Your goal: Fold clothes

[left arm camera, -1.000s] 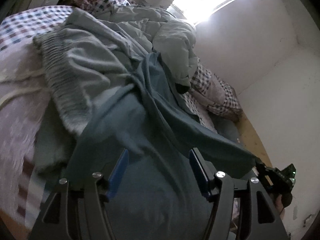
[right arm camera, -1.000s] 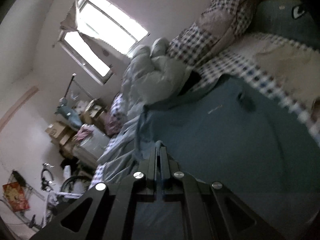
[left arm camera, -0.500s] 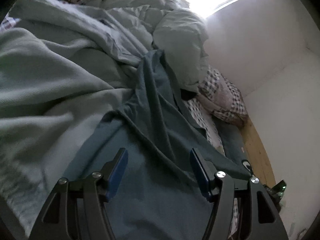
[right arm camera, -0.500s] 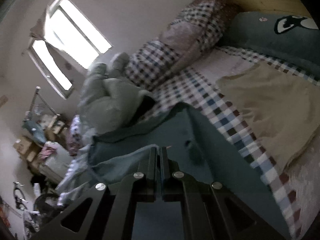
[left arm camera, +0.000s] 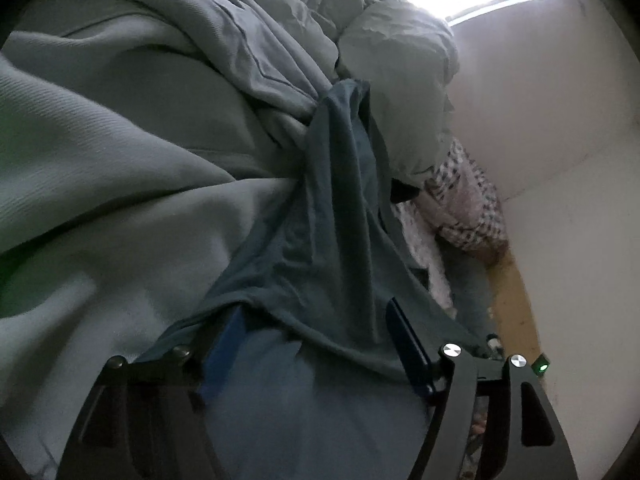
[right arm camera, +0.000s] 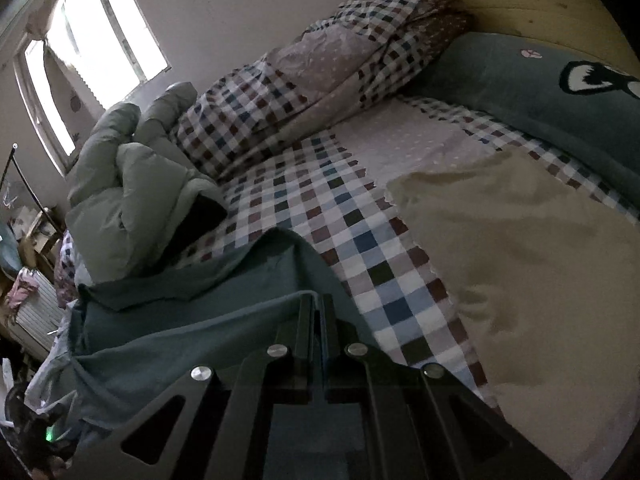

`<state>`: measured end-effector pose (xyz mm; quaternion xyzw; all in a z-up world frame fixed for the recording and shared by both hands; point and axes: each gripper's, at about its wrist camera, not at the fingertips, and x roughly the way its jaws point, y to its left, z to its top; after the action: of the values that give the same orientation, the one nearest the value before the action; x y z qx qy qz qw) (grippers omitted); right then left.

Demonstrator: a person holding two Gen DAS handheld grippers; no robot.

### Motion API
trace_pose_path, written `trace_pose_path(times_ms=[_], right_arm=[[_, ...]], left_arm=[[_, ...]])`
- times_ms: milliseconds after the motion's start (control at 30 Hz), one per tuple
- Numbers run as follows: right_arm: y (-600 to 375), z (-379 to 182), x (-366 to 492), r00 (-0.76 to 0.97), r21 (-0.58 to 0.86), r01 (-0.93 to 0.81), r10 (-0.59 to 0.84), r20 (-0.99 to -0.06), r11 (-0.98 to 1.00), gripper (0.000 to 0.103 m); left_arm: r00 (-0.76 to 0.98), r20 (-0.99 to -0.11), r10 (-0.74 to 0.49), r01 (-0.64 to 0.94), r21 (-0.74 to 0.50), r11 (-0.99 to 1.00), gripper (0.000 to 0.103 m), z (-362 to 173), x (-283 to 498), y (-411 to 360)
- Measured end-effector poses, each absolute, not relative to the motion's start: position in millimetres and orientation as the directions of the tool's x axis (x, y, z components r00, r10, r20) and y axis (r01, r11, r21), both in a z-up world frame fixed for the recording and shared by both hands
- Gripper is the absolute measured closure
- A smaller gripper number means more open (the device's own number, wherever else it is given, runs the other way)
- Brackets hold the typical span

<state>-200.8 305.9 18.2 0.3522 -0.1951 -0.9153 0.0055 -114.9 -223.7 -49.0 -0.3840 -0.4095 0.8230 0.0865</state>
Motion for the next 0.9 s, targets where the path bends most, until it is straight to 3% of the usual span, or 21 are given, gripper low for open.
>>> trace_pose_path(times_ms=[233, 533, 567, 633, 667, 700, 767, 900], right_arm=[[302, 8, -210, -0.745, 0.370, -0.122, -0.161, -0.647, -0.921, 0.103], [297, 3, -209, -0.744, 0.370, -0.111, -0.170, -0.646, -0.922, 0.103], [297, 3, -210, -0.742, 0.367, -0.111, -0.169, -0.648, -0.924, 0.103], [295, 2, -210, -0.740, 0.363, -0.111, -0.167, -0.651, -0.925, 0.103], [295, 2, -210, -0.740, 0.361, -0.110, -0.167, -0.652, -0.926, 0.103], [294, 2, -210, -0.739, 0.360, -0.108, -0.167, -0.653, -0.927, 0.103], [293, 1, -211, -0.732, 0.354, -0.101, -0.171, -0.659, -0.930, 0.102], [287, 0, -215, -0.717, 0.335, -0.090, -0.173, -0.676, -0.938, 0.102]], left_arm=[[-0.684, -0.620, 0.383, 0.193, -0.660, -0.726, 0.028, -56, -123, -212], [-0.729, -0.529, 0.434, 0.220, -0.782, -0.583, 0.022, -67, -123, -235], [-0.744, -0.509, 0.433, 0.226, -0.801, -0.554, 0.028, -68, -120, -240], [-0.766, -0.492, 0.415, 0.251, -0.822, -0.511, 0.050, -70, -114, -252], [-0.772, -0.489, 0.406, 0.267, -0.829, -0.492, 0.070, -72, -112, -257], [-0.773, -0.493, 0.399, 0.287, -0.833, -0.473, 0.083, -74, -110, -263], [-0.781, -0.485, 0.395, 0.302, -0.845, -0.441, 0.096, -79, -107, -269], [-0.804, -0.473, 0.361, 0.292, -0.842, -0.454, 0.098, -75, -102, -268]])
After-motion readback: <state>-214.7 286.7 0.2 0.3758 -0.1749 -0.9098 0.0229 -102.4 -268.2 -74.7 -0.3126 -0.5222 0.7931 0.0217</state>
